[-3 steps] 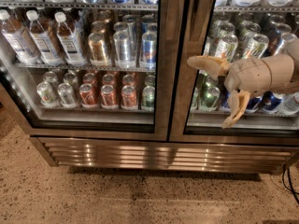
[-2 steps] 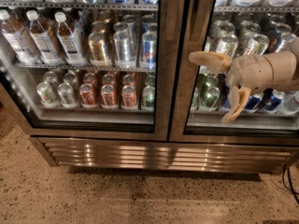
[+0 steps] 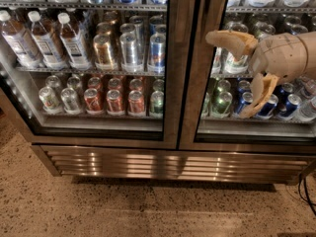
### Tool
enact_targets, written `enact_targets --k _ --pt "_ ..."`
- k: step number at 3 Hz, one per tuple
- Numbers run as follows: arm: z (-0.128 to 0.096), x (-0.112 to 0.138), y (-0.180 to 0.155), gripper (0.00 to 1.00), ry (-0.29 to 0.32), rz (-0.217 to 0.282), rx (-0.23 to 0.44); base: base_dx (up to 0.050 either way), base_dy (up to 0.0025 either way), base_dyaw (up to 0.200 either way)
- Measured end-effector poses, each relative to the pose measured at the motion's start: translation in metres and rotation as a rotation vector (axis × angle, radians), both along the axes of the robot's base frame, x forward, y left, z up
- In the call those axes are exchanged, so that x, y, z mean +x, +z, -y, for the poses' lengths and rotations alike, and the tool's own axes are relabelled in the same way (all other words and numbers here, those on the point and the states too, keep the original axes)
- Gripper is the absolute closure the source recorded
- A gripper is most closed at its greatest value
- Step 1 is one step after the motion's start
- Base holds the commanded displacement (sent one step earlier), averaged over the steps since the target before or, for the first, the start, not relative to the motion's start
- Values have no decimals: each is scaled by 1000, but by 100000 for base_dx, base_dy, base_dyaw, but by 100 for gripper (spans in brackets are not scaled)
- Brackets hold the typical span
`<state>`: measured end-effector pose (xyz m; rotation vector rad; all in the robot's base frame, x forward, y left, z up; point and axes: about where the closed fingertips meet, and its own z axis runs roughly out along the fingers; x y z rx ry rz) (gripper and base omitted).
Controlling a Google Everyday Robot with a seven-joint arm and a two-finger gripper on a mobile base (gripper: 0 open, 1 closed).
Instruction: Open left fridge door
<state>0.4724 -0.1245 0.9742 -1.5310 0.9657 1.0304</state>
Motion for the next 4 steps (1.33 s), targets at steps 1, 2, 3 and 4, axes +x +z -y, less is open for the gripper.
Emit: enact_targets --k 1,2,3,4 --pt "0 9 8 0 -18 8 2 0 0 0" --pt "8 46 40 0 -83 12 -22 0 0 0" --pt "6 48 40 0 -85 11 -23 0 0 0" --pt "-18 52 43 0 -65 17 -65 0 0 0"
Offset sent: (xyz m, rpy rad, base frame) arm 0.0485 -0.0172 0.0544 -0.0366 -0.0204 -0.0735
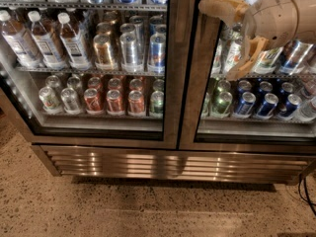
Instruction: Open left fridge door
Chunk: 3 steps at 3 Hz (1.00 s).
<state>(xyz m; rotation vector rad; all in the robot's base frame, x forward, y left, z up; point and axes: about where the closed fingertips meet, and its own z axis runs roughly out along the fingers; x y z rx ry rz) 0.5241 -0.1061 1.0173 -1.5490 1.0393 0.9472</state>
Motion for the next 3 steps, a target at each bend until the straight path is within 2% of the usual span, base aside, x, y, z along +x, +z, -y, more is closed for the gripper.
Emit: enact_targets --k 1,2,3 --pt "-14 1 -1 0 11 2 -21 0 0 0" --pt "-14 2 0 0 9 2 -19 0 0 0" --pt "-13 2 4 0 -58 51 70 0 0 0"
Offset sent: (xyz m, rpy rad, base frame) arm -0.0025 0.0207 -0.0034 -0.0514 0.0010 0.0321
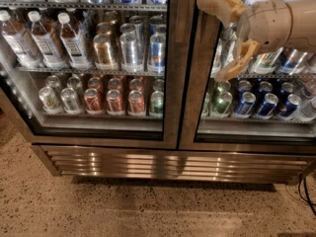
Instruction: Open left fridge door
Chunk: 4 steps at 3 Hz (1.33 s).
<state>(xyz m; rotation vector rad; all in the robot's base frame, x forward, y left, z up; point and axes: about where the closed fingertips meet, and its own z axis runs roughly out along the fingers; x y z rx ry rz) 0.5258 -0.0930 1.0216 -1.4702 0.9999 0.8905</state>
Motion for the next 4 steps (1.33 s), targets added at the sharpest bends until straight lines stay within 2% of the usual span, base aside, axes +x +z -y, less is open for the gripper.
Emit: enact_targets --k 1,2,3,4 --pt "-3 12 10 0 -18 -4 -16 0 0 0" --pt "-3 12 10 0 -18 -4 -16 0 0 20002" --pt "-3 12 10 0 -18 -4 -16 0 0 0" --pt "6 12 10 19 -18 -4 -16 0 0 0"
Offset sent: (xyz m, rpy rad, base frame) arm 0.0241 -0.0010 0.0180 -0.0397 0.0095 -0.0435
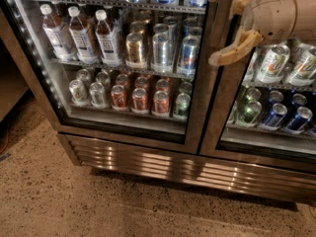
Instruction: Open left fridge door
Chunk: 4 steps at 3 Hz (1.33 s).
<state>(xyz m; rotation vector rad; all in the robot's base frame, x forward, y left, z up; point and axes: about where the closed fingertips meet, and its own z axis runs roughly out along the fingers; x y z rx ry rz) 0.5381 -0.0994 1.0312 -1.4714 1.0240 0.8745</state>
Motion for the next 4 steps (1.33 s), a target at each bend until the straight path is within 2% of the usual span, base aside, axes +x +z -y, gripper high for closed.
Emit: enact_targets --k 3,4 --pt "3 1 -3 88 2 -2 -1 0 0 0" --pt "3 1 -3 100 3 -2 -1 0 0 0"
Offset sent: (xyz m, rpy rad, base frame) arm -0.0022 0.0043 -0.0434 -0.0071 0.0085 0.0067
